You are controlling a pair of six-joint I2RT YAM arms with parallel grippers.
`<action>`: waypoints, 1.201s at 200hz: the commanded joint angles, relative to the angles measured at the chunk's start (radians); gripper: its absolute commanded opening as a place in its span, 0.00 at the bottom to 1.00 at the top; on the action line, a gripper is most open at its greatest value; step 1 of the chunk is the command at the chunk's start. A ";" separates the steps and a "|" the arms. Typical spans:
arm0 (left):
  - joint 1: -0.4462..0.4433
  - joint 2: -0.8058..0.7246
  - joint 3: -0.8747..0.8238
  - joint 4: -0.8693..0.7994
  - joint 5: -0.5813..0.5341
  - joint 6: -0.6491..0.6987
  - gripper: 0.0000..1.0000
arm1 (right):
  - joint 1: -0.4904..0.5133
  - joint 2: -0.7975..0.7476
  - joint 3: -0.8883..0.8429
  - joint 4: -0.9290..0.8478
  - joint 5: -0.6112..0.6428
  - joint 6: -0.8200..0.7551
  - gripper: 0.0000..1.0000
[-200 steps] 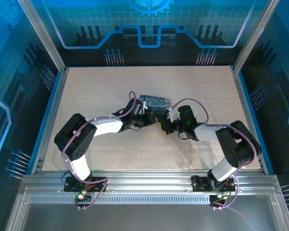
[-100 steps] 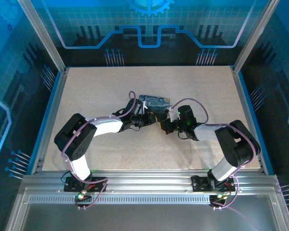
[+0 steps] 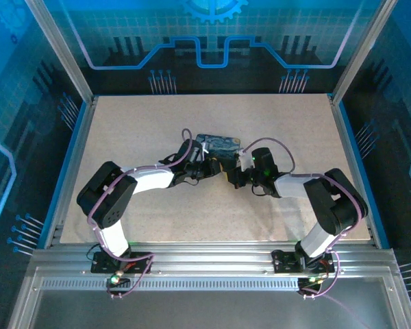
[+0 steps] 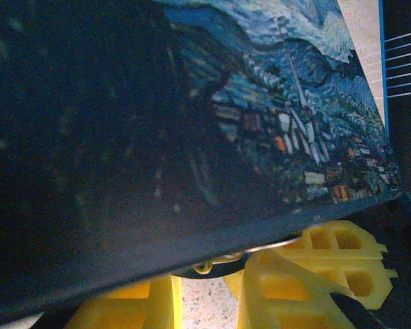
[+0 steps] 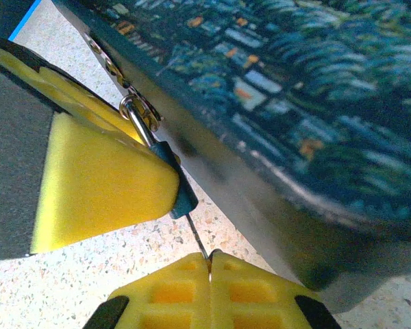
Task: Unlock a padlock with a key
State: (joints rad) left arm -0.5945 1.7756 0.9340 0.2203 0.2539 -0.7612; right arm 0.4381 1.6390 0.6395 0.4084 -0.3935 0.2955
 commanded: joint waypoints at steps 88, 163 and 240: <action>-0.034 0.013 0.009 -0.013 0.110 0.004 0.18 | -0.050 0.028 0.053 0.170 -0.071 -0.046 0.00; -0.034 0.018 0.007 -0.011 0.108 0.004 0.17 | -0.052 0.042 0.074 0.173 -0.154 -0.043 0.00; -0.036 0.031 0.006 -0.009 0.108 0.003 0.17 | -0.052 0.025 0.106 0.202 -0.197 0.016 0.00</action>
State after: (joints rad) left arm -0.5911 1.7775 0.9340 0.2375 0.2550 -0.7612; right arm 0.3897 1.6836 0.6586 0.4358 -0.5110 0.2771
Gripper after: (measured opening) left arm 0.220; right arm 0.056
